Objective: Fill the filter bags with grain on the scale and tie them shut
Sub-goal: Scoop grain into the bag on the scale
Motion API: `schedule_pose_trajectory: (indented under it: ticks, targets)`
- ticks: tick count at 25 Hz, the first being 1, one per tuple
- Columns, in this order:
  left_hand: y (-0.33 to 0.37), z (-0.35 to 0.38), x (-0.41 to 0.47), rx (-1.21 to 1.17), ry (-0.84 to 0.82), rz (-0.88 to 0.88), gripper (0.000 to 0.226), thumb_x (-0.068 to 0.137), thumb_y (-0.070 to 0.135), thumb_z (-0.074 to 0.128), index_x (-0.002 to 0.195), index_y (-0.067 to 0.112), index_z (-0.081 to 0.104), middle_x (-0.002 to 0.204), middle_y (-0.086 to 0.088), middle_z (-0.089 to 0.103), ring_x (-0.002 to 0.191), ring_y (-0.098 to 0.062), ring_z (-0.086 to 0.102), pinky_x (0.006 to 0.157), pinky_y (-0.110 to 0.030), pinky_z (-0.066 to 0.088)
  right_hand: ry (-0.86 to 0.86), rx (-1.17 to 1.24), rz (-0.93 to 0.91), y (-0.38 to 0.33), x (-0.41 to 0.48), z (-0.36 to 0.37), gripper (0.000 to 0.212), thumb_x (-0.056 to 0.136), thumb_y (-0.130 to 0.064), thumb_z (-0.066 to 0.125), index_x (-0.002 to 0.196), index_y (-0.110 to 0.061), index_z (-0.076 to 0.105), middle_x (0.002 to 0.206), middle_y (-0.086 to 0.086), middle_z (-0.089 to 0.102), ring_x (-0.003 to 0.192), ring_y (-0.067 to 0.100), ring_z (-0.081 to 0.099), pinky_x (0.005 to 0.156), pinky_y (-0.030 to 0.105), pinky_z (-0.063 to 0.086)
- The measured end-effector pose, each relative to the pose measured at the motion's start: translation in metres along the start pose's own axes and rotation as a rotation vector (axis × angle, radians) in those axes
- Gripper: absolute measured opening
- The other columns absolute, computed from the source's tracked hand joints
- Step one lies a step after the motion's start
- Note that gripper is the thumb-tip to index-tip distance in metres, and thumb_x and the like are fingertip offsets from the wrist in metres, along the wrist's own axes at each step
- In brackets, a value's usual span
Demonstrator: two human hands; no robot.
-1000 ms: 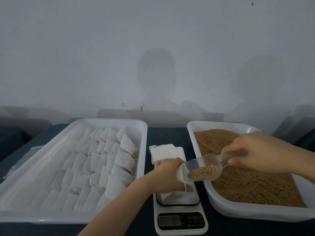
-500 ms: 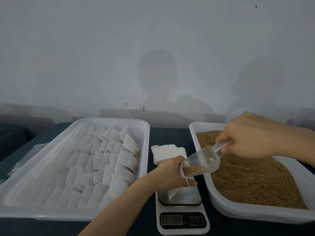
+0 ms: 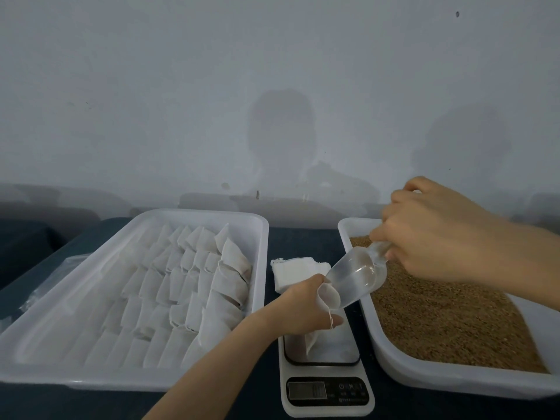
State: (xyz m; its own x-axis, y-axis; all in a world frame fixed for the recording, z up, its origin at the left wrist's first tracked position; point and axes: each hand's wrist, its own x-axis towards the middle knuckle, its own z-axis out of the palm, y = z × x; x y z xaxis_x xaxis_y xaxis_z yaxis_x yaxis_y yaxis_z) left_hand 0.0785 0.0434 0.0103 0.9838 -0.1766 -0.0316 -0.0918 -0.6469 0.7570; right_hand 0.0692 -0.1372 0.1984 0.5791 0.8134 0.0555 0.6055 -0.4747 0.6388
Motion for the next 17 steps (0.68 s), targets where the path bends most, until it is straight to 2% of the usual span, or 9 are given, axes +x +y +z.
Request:
schedule_pose_trajectory:
  ticks: [3,7,11,13,15,17]
  targets:
    - [0.000,-0.001,0.000,-0.032,-0.004,-0.016,0.060,0.077,0.039,0.074,0.127,0.030,0.041,0.114,0.007,0.050,0.101,-0.013,0.054,0.082,-0.025,0.048,0.039,0.034,0.039,0.003,-0.011,0.014,0.022,0.091,-0.034,0.043,0.107,-0.036,0.058,0.099,-0.019,0.056,0.097,0.007,0.044,0.097,0.027,0.023]
    - [-0.001,-0.002,-0.002,-0.062,0.002,-0.043,0.056,0.077,0.039,0.075,0.123,0.033,0.044,0.114,0.005,0.053,0.097,-0.012,0.055,0.081,-0.026,0.050,0.095,0.305,0.212,0.027,-0.041,0.053,0.016,0.087,-0.039,0.056,0.101,-0.045,0.058,0.097,-0.027,0.051,0.091,-0.002,0.042,0.083,0.021,0.022]
    - [0.000,-0.002,-0.002,-0.056,-0.019,-0.040,0.059,0.077,0.039,0.076,0.125,0.033,0.043,0.119,0.004,0.052,0.104,-0.016,0.055,0.089,-0.033,0.052,0.119,0.262,0.475,0.052,-0.079,0.127,0.036,0.066,-0.016,0.082,0.099,-0.026,0.074,0.085,-0.009,0.067,0.079,0.019,0.061,0.077,0.038,0.042]
    - [-0.001,-0.002,-0.001,-0.062,-0.020,-0.030,0.057,0.076,0.039,0.076,0.123,0.034,0.043,0.118,0.005,0.052,0.102,-0.015,0.055,0.085,-0.029,0.051,0.034,0.205,0.572,0.053,-0.087,0.158,0.039,0.071,-0.020,0.078,0.107,-0.034,0.070,0.090,-0.009,0.066,0.086,0.020,0.059,0.078,0.040,0.043]
    - [-0.002,-0.002,-0.001,-0.071,-0.013,-0.039,0.055,0.075,0.040,0.076,0.119,0.038,0.044,0.115,0.006,0.053,0.098,-0.013,0.056,0.079,-0.024,0.049,-0.062,0.071,0.613,0.044,-0.087,0.185,0.044,0.079,-0.031,0.068,0.118,-0.048,0.057,0.102,-0.019,0.060,0.096,0.008,0.053,0.080,0.029,0.034]
    - [-0.003,-0.001,0.000,-0.075,-0.013,-0.041,0.053,0.075,0.039,0.077,0.116,0.040,0.044,0.112,0.009,0.053,0.096,-0.012,0.056,0.074,-0.020,0.047,-0.056,0.062,0.643,0.036,-0.082,0.206,0.044,0.082,-0.030,0.062,0.120,-0.050,0.053,0.108,-0.020,0.058,0.101,0.004,0.049,0.074,0.025,0.024]
